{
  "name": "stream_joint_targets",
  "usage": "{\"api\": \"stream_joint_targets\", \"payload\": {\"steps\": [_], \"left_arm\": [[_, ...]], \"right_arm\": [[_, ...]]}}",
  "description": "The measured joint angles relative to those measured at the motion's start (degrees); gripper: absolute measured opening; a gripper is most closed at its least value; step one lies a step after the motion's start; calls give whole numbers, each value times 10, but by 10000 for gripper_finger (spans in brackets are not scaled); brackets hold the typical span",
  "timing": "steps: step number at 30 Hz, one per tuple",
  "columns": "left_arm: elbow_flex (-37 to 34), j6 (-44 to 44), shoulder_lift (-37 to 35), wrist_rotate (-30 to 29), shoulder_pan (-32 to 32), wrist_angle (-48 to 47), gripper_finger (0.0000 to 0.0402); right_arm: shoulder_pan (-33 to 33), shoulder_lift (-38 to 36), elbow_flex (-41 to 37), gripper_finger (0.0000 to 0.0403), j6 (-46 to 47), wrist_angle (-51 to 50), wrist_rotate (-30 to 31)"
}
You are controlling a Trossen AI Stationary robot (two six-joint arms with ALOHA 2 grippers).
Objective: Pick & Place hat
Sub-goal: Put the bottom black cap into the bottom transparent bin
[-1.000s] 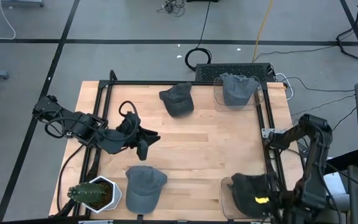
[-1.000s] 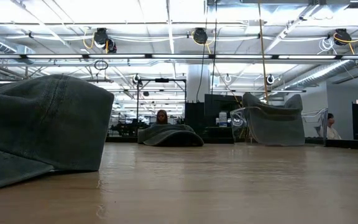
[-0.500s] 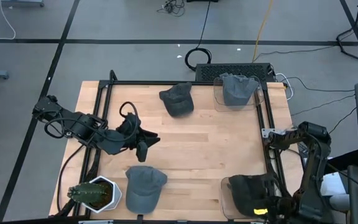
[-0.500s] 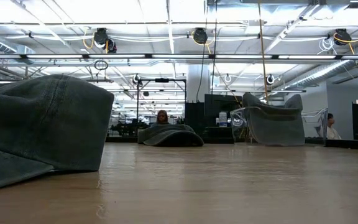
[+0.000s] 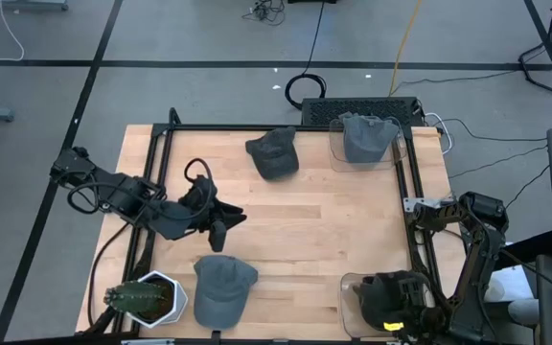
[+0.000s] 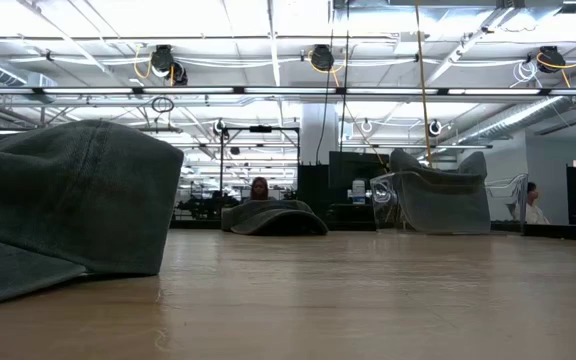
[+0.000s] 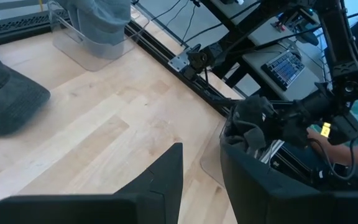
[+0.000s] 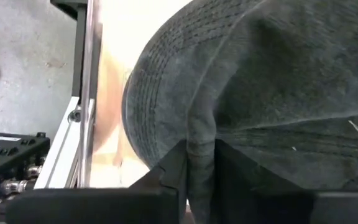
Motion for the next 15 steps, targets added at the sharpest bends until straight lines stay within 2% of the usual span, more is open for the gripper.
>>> {"api": "stream_joint_targets", "payload": {"steps": [7,15], "left_arm": [[0,4,0,1,-6,0,115],[0,9,0,1,-6,-1,115]], "right_arm": [[4,-17,-2,89,-45,34,-6],[4,-114,-2,89,-33,0,-3]]}}
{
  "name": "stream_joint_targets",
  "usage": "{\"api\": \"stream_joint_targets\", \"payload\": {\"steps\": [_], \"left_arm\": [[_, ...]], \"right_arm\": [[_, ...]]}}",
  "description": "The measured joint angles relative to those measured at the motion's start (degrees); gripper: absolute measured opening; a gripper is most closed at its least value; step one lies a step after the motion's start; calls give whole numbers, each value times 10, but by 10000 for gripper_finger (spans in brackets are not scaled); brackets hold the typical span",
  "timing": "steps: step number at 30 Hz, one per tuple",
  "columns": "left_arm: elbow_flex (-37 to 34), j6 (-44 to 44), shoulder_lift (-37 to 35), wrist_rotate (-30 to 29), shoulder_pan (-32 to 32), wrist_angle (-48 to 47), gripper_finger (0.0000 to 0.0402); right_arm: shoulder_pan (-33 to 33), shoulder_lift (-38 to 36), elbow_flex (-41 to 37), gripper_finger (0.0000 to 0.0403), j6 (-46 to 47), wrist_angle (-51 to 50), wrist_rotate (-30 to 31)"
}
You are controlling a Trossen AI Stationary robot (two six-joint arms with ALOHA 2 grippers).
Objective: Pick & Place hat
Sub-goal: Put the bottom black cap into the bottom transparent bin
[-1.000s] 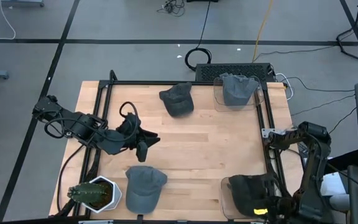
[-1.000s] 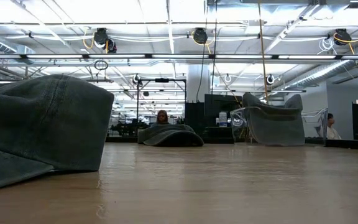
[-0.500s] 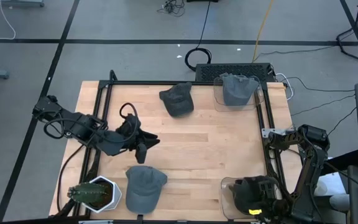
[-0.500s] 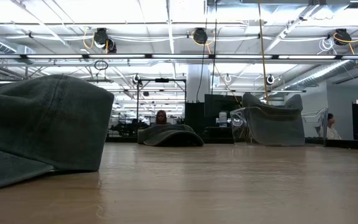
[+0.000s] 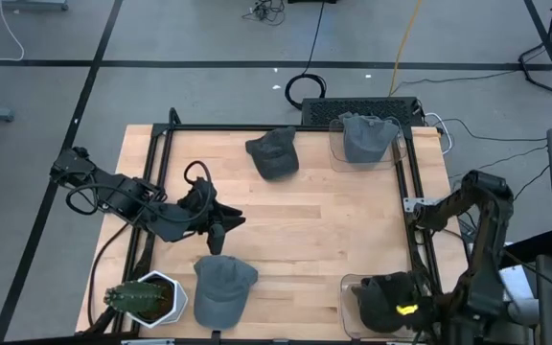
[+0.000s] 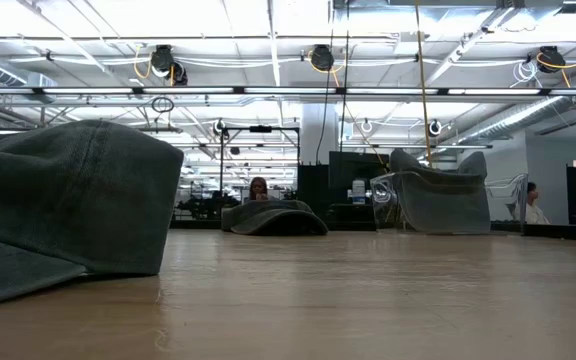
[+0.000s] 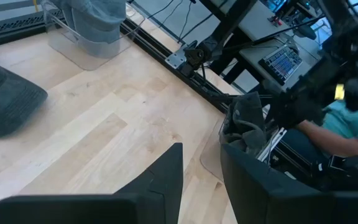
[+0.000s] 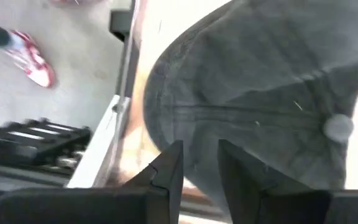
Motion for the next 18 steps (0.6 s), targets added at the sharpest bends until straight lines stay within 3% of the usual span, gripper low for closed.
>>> {"api": "stream_joint_targets", "payload": {"steps": [5,8,10,12,16,18], "left_arm": [[0,0,0,-3,0,-8,115],[0,0,0,-10,0,-12,115],[0,0,0,-10,1,-12,115],[0,-1,0,-10,1,-12,115],[0,-4,0,-11,1,-12,115],[0,-4,0,-11,1,-12,115]], "right_arm": [[0,-58,-12,83,127,-6,56],[0,-92,-48,79,256,60,143],[-5,-112,-87,78,294,116,166],[-13,-131,-134,78,303,176,138],[-25,-160,-228,77,307,329,13],[-31,-162,-264,75,324,376,-21]]}}
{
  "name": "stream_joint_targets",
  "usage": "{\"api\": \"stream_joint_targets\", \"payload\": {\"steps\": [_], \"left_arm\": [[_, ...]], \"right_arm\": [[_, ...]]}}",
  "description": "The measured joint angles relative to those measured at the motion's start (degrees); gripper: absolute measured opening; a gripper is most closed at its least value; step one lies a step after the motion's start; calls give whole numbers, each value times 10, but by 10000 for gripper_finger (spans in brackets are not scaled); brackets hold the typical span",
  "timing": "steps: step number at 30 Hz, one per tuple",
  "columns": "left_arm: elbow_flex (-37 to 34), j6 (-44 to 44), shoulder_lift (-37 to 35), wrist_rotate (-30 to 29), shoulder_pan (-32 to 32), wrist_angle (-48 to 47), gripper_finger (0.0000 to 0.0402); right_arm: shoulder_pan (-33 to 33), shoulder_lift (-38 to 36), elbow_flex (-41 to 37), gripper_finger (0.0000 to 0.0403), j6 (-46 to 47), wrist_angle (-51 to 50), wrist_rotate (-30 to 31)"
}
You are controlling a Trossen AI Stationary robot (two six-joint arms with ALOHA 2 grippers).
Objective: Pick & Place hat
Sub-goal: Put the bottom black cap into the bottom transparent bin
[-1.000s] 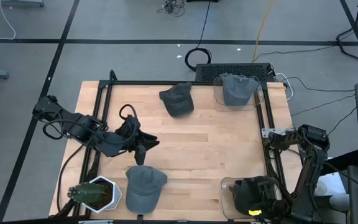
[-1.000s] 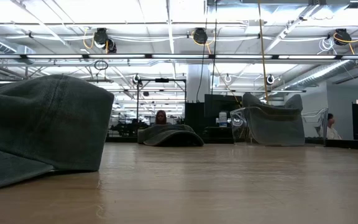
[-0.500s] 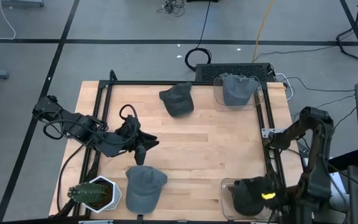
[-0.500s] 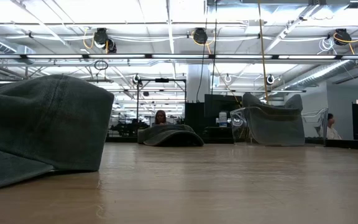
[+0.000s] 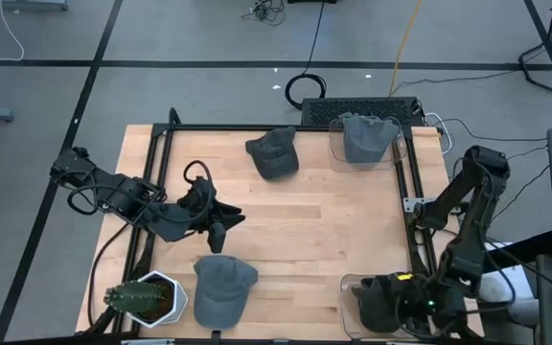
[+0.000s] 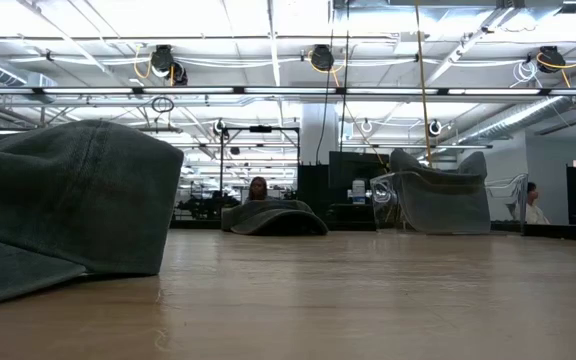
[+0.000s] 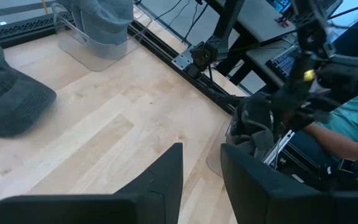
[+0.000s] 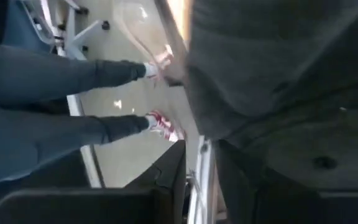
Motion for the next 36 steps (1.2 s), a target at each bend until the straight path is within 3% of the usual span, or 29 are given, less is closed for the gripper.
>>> {"api": "stream_joint_targets", "payload": {"steps": [9,15,20,28,36], "left_arm": [[0,-1,0,0,0,1,115],[0,-1,0,1,0,1,115],[0,-1,0,10,0,1,115],[0,19,0,3,4,-1,115],[0,26,0,5,13,-1,115]], "right_arm": [[-51,11,-59,8,-2,-15,-8],[-75,18,-56,3,-75,-5,-61],[-75,-9,-10,2,-124,-50,-82],[-83,-49,25,1,-104,-176,27],[-81,-15,-1,1,-150,-71,-82]]}}
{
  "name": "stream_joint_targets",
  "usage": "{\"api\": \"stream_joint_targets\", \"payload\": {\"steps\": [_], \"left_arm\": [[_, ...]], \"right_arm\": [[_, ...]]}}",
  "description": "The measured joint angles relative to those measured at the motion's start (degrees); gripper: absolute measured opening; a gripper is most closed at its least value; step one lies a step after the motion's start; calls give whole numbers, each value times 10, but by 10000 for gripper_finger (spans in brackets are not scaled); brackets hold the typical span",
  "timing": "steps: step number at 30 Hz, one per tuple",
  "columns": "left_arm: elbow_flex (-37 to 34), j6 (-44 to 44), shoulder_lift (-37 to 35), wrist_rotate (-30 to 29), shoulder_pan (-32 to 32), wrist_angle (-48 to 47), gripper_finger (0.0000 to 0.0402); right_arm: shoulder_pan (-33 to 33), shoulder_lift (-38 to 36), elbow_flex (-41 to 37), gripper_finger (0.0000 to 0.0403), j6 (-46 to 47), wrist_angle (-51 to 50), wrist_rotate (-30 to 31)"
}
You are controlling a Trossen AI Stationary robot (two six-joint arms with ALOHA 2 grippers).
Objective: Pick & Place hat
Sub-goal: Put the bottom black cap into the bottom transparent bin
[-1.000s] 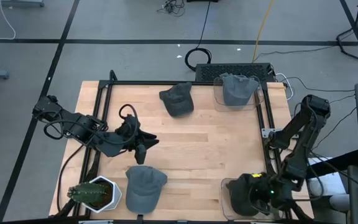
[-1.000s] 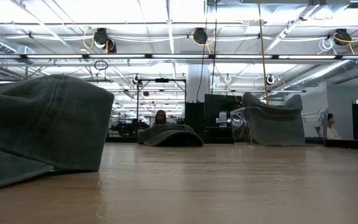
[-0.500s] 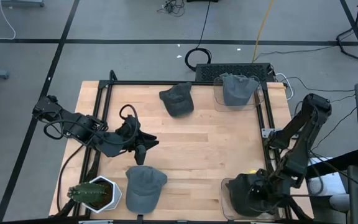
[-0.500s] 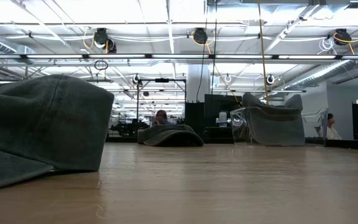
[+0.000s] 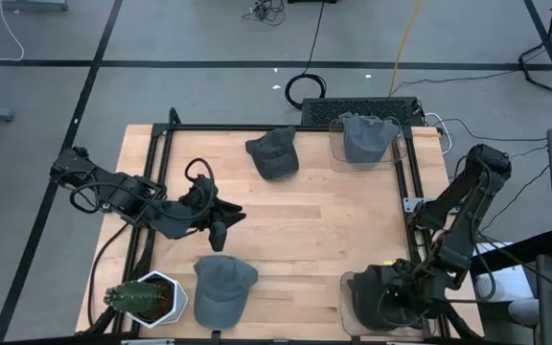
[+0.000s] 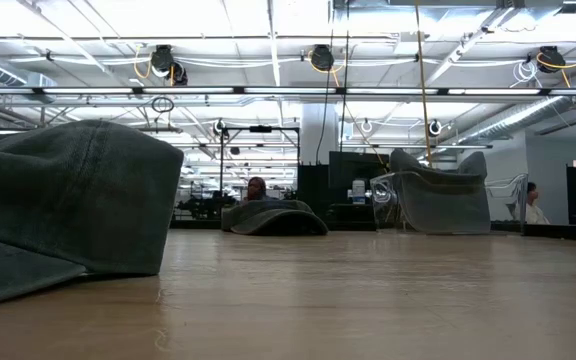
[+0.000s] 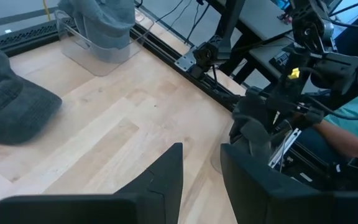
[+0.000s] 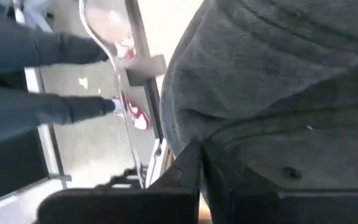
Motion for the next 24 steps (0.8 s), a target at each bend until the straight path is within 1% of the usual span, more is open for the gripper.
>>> {"api": "stream_joint_targets", "payload": {"steps": [4,8,14,17,20,24], "left_arm": [[0,0,0,1,0,0,115],[0,3,0,2,0,0,115],[0,9,0,2,0,1,115],[0,9,0,3,0,1,115],[0,9,0,3,0,1,115],[0,9,0,3,0,1,115]], "right_arm": [[8,2,0,1,-30,1,4],[15,2,12,0,-102,16,12],[14,5,4,3,-123,21,-46],[14,4,4,22,-124,30,-47],[14,-4,4,55,-100,48,-48],[10,-40,4,102,-60,50,-47]]}}
